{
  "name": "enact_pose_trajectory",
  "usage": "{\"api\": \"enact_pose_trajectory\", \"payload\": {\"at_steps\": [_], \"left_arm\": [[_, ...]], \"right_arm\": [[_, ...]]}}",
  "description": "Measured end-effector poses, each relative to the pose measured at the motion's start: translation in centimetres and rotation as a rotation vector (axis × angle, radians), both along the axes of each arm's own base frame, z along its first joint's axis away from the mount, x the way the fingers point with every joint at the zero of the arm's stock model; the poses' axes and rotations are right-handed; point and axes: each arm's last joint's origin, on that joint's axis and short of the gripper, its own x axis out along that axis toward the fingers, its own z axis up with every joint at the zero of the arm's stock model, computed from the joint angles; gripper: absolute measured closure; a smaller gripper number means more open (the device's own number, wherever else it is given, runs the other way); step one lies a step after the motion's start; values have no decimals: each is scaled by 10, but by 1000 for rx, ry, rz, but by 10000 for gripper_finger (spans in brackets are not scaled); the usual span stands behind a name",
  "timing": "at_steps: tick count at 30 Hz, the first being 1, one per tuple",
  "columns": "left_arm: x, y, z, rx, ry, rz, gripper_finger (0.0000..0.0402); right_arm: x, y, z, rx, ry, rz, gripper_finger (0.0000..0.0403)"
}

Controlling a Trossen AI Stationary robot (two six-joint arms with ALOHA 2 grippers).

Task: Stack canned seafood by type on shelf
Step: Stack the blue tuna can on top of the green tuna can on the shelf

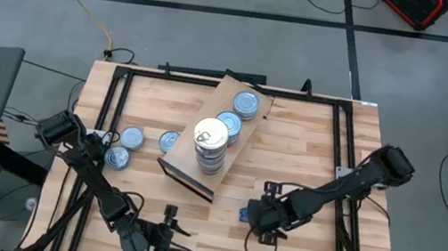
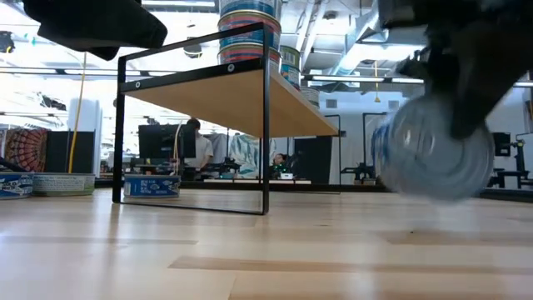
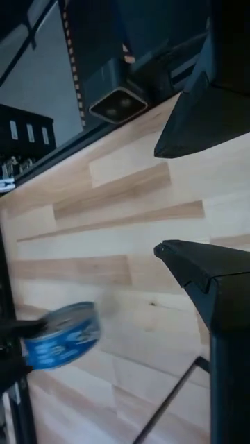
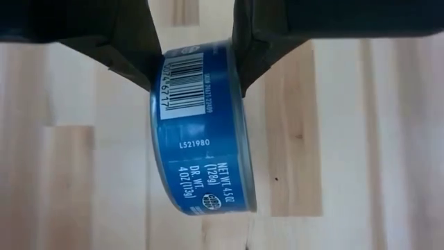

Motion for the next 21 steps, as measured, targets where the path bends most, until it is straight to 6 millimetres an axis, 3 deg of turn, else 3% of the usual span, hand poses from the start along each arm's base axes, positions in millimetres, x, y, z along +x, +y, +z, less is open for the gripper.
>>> {"api": "enact_pose_trajectory", "payload": {"at_steps": [5, 11, 16, 21], "left_arm": [[-1, 3, -3, 1, 18, 56, 200], [-4, 4, 8, -29, -14, 99, 200], [-20, -2, 32, 11, -61, 2, 200], [-36, -3, 45, 43, -50, -45, 200]], "right_arm": [[-15, -17, 42, 54, -121, 4, 237], [-23, -66, 87, 169, -285, -71, 236], [-26, -115, 112, 355, -399, -149, 236], [-29, -152, 124, 532, -459, -168, 235]]}}
